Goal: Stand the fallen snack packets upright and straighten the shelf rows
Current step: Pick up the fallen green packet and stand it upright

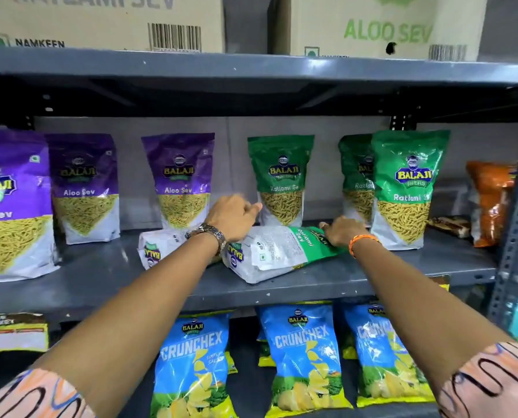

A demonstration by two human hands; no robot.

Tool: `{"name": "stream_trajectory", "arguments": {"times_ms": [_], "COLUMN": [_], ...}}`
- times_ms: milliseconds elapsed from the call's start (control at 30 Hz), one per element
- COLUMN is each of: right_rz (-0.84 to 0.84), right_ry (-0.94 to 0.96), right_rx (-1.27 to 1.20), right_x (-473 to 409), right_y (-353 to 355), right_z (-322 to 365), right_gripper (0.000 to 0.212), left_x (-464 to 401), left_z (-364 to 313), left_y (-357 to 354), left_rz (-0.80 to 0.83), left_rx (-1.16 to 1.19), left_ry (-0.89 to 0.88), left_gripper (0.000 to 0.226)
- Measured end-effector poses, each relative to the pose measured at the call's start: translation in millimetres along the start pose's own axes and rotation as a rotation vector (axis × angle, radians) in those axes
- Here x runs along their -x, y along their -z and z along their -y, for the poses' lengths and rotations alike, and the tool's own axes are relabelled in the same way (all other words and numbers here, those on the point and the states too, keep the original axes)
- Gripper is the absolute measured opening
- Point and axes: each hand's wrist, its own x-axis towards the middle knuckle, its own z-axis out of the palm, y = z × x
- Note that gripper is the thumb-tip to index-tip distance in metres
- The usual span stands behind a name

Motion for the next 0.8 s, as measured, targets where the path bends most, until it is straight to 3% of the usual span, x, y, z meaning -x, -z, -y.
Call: {"name": "stream_trajectory", "arguments": {"times_ms": [100,233,333,433,567,800], "right_rz": [0.049,0.057,-0.050,-0.250,-0.415,-0.592], "right_ry": [-0.067,-0.096,-0.152,-0.182,-0.169,-0.017], "right_rx": [-0.111,-0.272,-0.452,-0.676,-0.912,-0.909], "right_x": [-1.5,-14.4,-18.8,-21.2,-27.5,-39.1], "right_y": [-4.9,-9.9,-4.9,10.9,46.1,110.4], "right_z": [-11.4,-26.4,-30.2,-23.6,-8.7,32.6], "right_gripper": [0.058,0.044,0.030,0.019,0.041,0.038], "left_x": [-3.8,-8.3,-12.4,-11.6,-4.6,7.4], "left_z": [-6.1,-6.9,-7.9,-9.8,-9.9,-25.2], "left_y": [-12.0,-21.5,-21.0,-16.2,-11.5,-36.7], "left_rz": [0.190,0.229,0.234,0.157,-0.045,-0.272], "left_rx": [0.011,0.020,0.014,0.081,0.247,0.430], "left_ry": [0.114,0.182,0.197,0.240,0.326,0.381], "left_gripper": [0.054,0.041,0.026,0.017,0.008,0.008]}}
